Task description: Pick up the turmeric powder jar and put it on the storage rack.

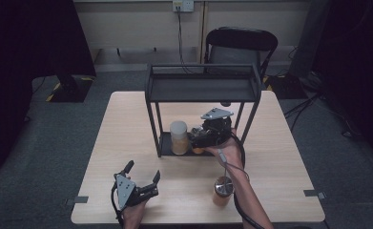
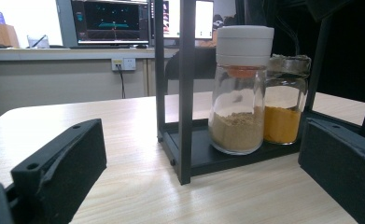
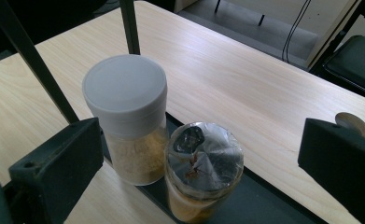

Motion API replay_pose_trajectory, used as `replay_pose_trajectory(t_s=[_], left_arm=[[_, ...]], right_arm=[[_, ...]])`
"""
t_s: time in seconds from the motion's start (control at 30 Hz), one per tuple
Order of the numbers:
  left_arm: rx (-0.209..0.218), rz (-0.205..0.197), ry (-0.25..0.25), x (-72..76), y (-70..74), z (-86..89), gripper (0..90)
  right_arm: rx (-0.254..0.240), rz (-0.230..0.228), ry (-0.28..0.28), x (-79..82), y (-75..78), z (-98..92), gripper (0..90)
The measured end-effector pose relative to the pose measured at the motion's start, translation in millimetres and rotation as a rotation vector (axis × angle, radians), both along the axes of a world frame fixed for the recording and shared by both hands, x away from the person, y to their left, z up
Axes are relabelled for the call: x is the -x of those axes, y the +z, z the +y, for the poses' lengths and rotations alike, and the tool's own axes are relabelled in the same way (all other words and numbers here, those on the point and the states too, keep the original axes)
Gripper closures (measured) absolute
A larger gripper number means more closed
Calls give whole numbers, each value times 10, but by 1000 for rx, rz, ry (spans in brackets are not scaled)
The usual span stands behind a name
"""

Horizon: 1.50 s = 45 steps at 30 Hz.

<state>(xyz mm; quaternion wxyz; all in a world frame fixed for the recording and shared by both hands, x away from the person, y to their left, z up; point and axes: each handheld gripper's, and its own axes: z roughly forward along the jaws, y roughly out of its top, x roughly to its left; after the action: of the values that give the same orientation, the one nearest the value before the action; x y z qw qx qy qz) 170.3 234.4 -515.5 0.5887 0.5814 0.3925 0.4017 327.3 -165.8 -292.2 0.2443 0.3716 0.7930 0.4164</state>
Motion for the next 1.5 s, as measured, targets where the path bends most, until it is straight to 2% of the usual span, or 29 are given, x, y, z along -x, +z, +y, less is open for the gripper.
replay_pose_trajectory(t_s=[0.1, 0.13, 0.2, 0.37, 0.53, 0.63, 0.7, 0.8, 1.0, 1.37, 1.5], left_arm=[[0, 2, 0, -1, 3, 0, 3], [0, 0, 0, 0, 0, 1, 3], [0, 0, -1, -1, 1, 2, 3], [-1, 0, -1, 0, 0, 1, 3], [0, 3, -5, -2, 4, 7, 11], [0, 1, -6, -2, 2, 11, 10], [-1, 0, -5, -1, 1, 6, 9], [-1, -1, -4, 1, -1, 5, 5], [-3, 1, -4, -1, 4, 3, 5], [-4, -1, -6, -1, 2, 6, 3], [-3, 0, -3, 0, 2, 2, 3]], right_arm=[[5, -32, -11, 76, -7, -4, 0], [-7, -36, -13, 94, -12, -20, 0], [-33, -27, 0, 98, -9, -75, 0], [-49, -53, -11, 197, -23, -104, 0], [-97, -67, -10, 279, -42, -168, 0], [-104, -84, -11, 340, -53, -186, 0], [-125, -82, -15, 369, -64, -214, 0], [-120, -88, -24, 422, -60, -235, 0], [-134, -132, -50, 565, -87, -323, 0], [-168, -266, -99, 888, -185, -458, 0], [-181, -288, -120, 992, -246, -509, 0]])
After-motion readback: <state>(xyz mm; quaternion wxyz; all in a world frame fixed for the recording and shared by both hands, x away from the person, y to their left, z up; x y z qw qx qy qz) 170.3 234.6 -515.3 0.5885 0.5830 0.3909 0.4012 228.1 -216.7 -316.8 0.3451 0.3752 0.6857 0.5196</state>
